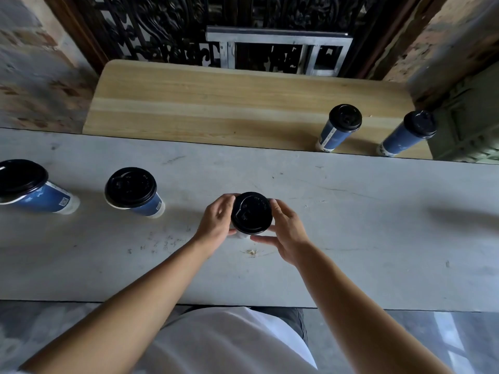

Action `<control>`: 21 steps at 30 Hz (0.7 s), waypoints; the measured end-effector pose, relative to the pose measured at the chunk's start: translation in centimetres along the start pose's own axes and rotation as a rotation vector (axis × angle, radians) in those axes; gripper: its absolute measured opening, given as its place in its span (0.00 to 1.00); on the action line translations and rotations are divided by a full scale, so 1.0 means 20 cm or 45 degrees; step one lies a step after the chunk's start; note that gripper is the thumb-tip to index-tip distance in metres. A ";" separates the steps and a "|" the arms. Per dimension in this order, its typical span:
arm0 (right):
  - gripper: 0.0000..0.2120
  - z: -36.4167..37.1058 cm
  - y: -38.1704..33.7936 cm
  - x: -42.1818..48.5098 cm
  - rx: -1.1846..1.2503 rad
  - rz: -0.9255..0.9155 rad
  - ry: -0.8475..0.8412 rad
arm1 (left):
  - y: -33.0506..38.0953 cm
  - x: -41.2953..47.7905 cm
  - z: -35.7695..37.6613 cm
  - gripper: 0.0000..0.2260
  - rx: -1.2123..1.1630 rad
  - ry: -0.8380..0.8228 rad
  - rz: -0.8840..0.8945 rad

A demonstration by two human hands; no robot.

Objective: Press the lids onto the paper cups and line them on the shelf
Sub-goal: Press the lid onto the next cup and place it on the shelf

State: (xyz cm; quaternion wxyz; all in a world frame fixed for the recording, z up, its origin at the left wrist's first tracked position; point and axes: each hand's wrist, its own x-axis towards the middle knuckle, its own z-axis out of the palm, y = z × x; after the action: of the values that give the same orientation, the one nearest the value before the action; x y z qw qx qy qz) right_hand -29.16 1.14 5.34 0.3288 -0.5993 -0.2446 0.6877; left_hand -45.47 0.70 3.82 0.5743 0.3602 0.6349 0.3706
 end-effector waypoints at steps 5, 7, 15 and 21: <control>0.14 0.00 0.02 -0.01 0.031 -0.001 0.004 | 0.00 -0.05 0.03 0.14 -0.037 -0.022 0.030; 0.14 0.00 0.03 -0.03 0.044 -0.013 0.002 | 0.00 -0.06 0.04 0.15 -0.057 -0.005 0.048; 0.18 -0.01 0.15 -0.09 0.304 -0.070 -0.093 | -0.05 -0.11 0.08 0.15 -0.232 0.221 -0.088; 0.17 0.01 0.21 -0.09 0.311 -0.110 -0.005 | -0.09 -0.20 0.13 0.13 -0.266 0.333 -0.213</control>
State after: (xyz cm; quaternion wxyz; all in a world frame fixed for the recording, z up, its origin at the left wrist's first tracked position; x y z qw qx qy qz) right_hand -29.85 -2.88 3.51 0.4281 -0.5424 -0.1852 0.6988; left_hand -42.68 -3.58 3.86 0.5500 0.1935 0.6898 0.4292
